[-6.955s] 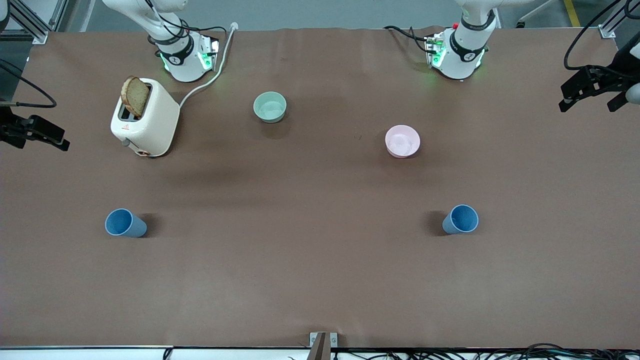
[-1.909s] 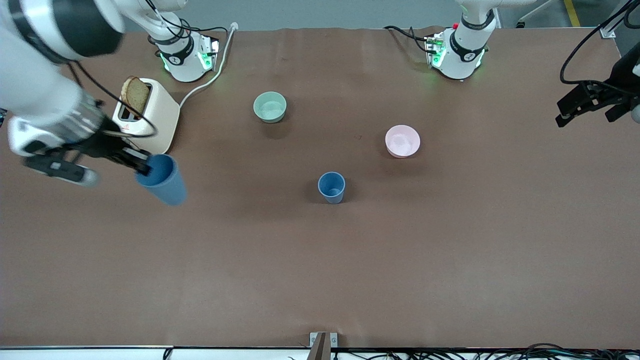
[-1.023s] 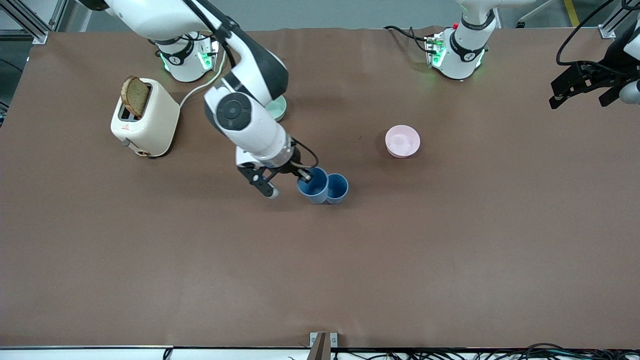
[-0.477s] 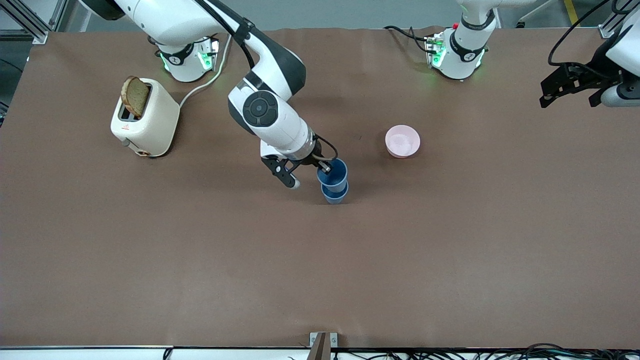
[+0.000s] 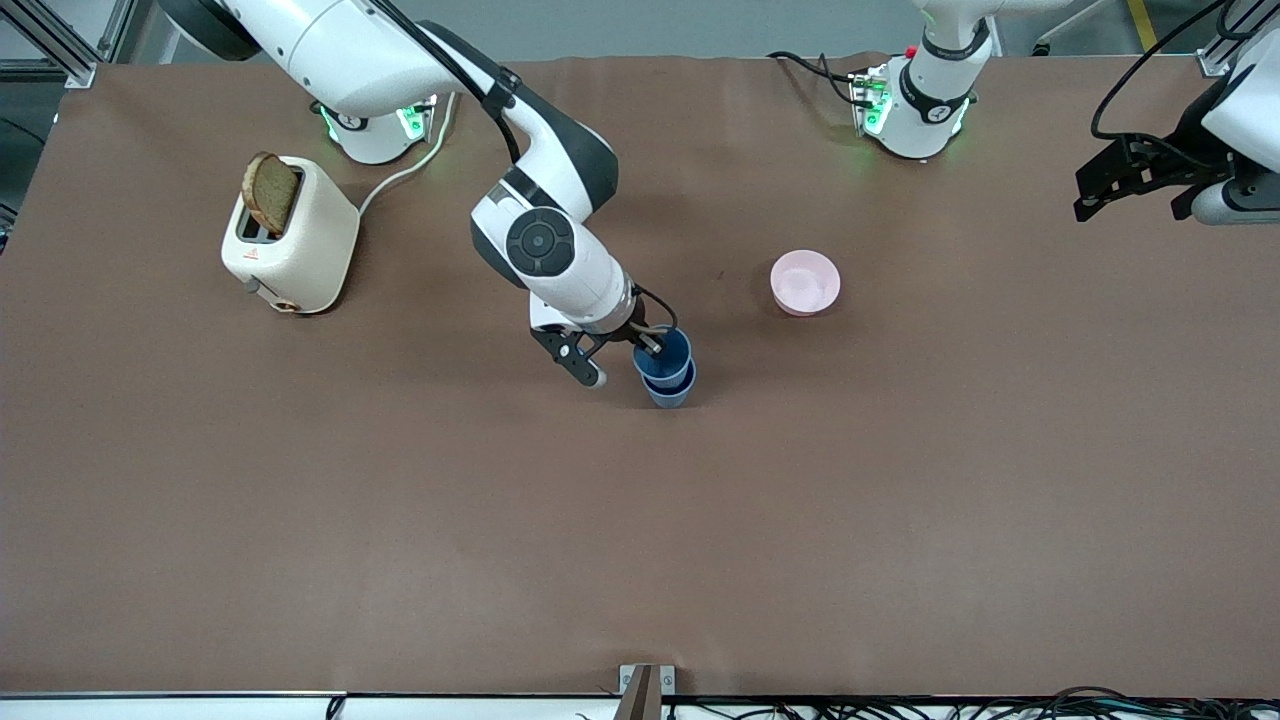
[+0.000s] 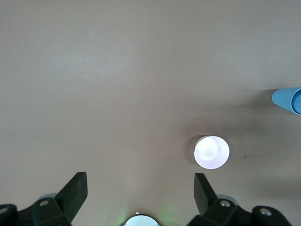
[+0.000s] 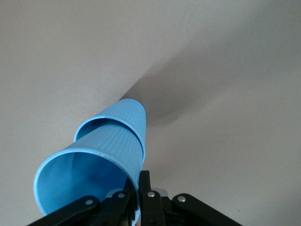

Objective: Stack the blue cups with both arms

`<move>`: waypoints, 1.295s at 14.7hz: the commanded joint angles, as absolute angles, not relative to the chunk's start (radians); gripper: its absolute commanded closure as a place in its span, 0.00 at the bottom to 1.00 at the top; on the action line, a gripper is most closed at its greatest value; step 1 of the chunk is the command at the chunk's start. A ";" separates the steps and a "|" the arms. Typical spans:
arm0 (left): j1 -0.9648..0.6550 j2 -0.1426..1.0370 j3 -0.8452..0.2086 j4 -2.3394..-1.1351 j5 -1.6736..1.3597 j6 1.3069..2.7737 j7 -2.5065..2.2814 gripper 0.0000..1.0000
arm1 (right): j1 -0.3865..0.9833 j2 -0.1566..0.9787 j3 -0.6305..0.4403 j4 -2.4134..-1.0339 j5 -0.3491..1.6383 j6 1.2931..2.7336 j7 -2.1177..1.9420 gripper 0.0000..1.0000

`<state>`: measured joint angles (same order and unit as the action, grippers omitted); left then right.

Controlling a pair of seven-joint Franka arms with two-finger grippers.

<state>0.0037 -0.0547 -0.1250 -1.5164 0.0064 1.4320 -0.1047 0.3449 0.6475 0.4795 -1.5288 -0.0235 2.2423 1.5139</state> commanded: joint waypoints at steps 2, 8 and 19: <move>0.015 -0.058 -0.127 -1.502 0.002 1.428 -0.084 0.00 | 0.344 0.653 0.491 -1.520 -0.051 2.270 1.532 0.46; 0.018 -0.064 -0.127 -1.488 0.000 1.420 -0.084 0.00 | 0.287 0.517 0.488 -1.513 -0.064 2.200 1.419 0.00; 0.020 -0.064 -0.126 -1.491 0.038 1.391 -0.084 0.00 | -0.061 0.120 0.305 -1.534 -0.054 1.719 0.436 0.00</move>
